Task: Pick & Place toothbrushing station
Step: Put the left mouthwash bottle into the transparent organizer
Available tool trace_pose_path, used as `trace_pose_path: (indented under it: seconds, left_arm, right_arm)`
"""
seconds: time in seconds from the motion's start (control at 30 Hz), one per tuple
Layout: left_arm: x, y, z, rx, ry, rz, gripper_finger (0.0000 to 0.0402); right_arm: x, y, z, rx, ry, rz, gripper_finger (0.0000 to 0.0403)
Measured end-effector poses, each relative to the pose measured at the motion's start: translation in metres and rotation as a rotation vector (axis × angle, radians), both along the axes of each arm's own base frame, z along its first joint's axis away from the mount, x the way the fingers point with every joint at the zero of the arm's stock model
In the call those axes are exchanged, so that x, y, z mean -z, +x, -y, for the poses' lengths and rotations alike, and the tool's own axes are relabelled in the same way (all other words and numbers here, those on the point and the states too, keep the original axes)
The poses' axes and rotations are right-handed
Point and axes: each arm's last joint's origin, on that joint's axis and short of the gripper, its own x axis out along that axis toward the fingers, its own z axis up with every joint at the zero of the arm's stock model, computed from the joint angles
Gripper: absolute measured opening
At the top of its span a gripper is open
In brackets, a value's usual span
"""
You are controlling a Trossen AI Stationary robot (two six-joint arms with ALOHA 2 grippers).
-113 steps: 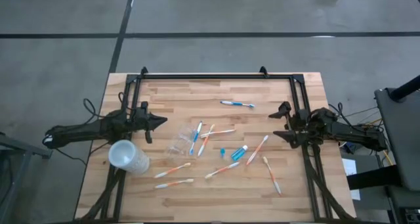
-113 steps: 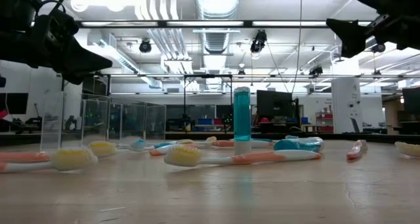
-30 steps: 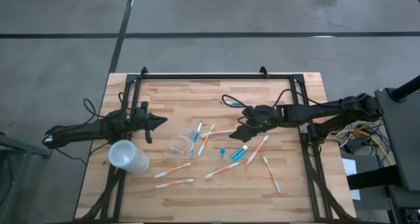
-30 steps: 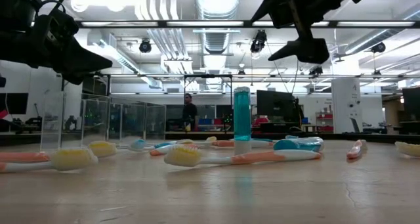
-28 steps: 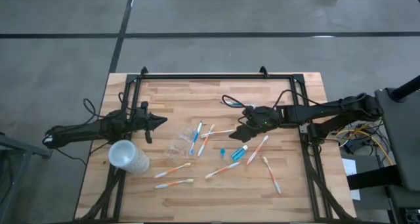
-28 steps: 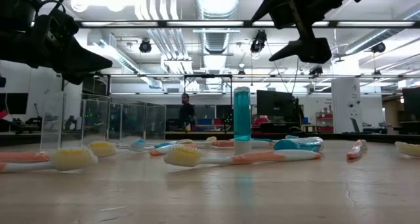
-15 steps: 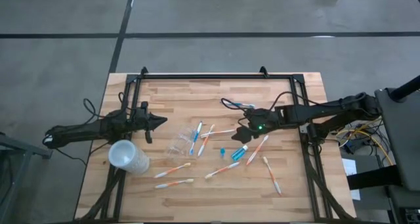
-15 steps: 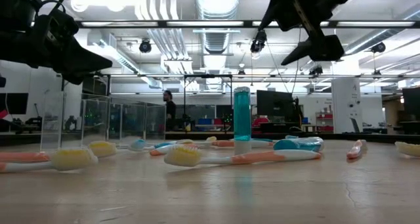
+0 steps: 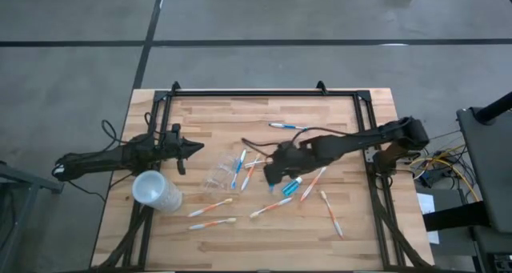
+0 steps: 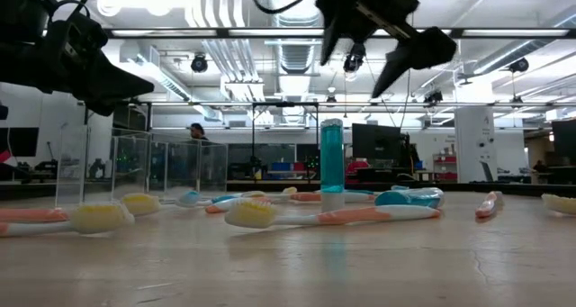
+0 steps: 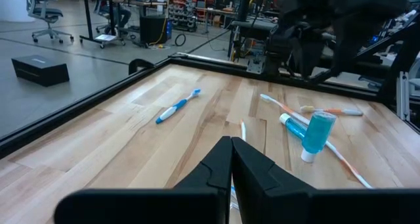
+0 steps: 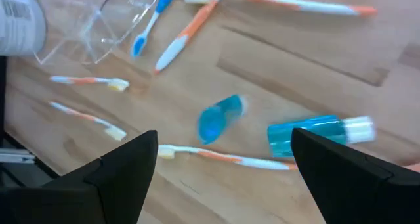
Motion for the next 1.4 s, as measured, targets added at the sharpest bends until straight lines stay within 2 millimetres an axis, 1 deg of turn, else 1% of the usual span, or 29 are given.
trace_pose_path:
  seconds: [0.13, 0.33, 0.47, 0.7, 0.87, 1.0, 1.2, 1.4]
  left_arm:
    - [0.000, 0.000, 0.000, 0.000, 0.000, 0.000, 0.0014]
    - [0.000, 0.000, 0.000, 0.000, 0.000, 0.000, 0.0014]
    - [0.000, 0.000, 0.000, 0.000, 0.000, 0.000, 0.0014]
    - [0.000, 0.000, 0.000, 0.000, 0.000, 0.000, 0.0014]
    - [0.000, 0.000, 0.000, 0.000, 0.000, 0.000, 0.0014]
    - [0.000, 0.000, 0.000, 0.000, 0.000, 0.000, 0.0014]
    - [0.000, 0.000, 0.000, 0.000, 0.000, 0.000, 0.0014]
    - [0.000, 0.000, 0.000, 0.000, 0.000, 0.000, 0.0014]
  right_arm:
    - [-0.003, 0.019, -0.003, -0.008, -0.006, -0.012, 0.0343]
    - [0.008, 0.035, -0.006, 0.042, 0.002, -0.104, 0.0343]
    - [0.012, 0.039, -0.008, 0.077, 0.019, -0.114, 0.0343]
    - [0.019, 0.037, -0.011, 0.148, 0.040, -0.166, 0.0342]
    - [0.033, 0.043, -0.012, 0.158, 0.052, -0.195, 0.0341]
    - [0.043, 0.047, -0.013, 0.155, 0.067, -0.215, 0.0329]
    - [0.049, 0.049, -0.014, 0.167, 0.067, -0.228, 0.0305]
    - [0.056, 0.052, -0.014, 0.170, 0.065, -0.238, 0.0292]
